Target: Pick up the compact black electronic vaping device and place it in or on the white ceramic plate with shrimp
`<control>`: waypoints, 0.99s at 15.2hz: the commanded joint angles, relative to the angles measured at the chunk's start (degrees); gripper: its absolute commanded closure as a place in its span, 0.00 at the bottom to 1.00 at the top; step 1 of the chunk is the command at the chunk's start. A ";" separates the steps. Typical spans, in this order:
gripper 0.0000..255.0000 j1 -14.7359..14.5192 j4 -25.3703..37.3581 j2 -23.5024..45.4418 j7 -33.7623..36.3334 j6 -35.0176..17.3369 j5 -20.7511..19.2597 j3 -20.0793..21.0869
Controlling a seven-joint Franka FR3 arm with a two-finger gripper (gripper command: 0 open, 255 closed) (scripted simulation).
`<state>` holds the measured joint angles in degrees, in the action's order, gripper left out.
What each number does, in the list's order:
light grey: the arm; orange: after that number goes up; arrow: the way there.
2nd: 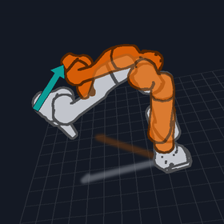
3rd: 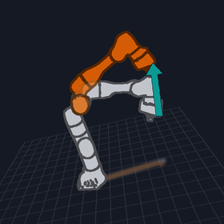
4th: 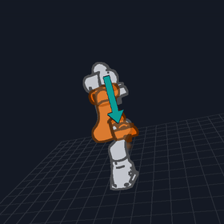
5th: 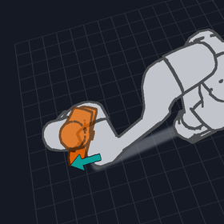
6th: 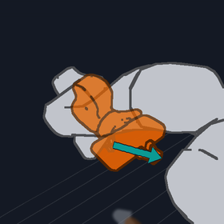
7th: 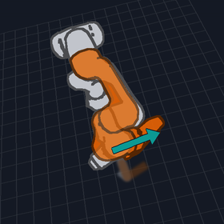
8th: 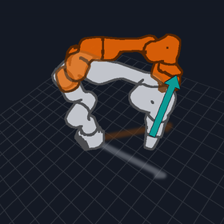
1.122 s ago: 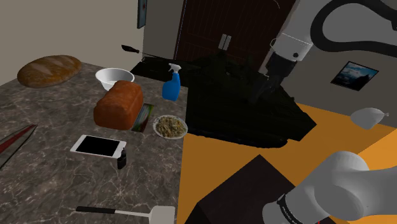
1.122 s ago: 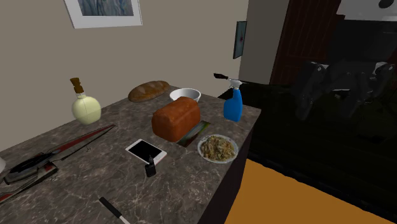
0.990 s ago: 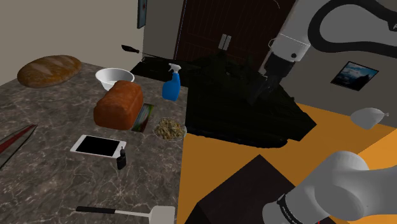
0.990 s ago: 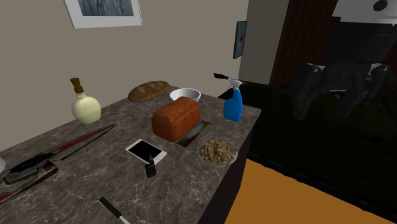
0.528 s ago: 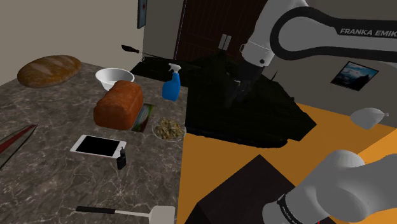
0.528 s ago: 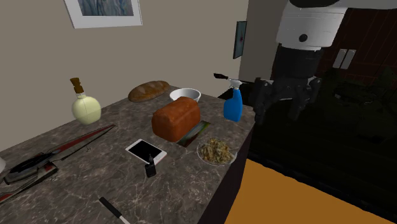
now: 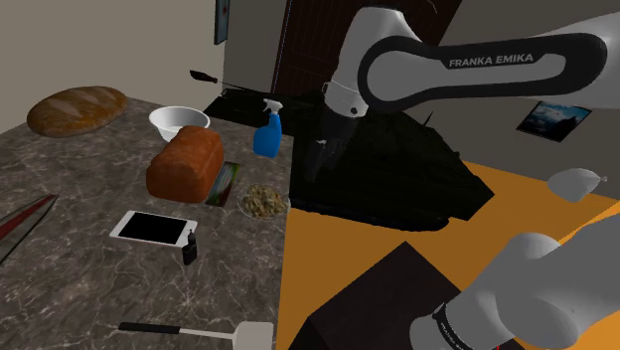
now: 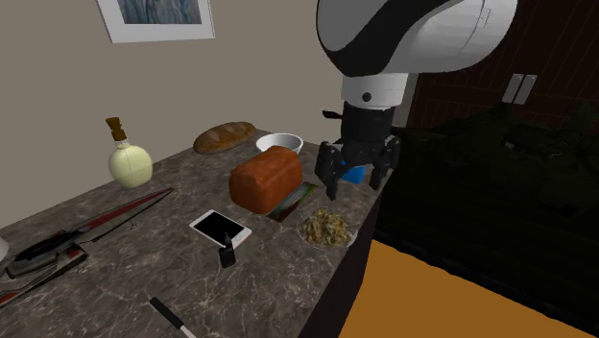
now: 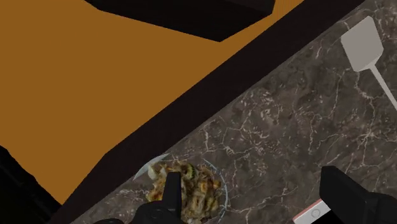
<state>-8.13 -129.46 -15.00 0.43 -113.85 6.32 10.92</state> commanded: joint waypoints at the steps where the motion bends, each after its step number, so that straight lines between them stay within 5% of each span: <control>1: 0.00 -0.79 2.43 4.20 -0.19 -1.60 -0.19 1.11; 15: 0.00 -7.59 22.31 31.72 -0.19 -7.10 -5.97 6.95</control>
<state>-15.16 -108.27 15.04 0.35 -120.60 0.80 17.55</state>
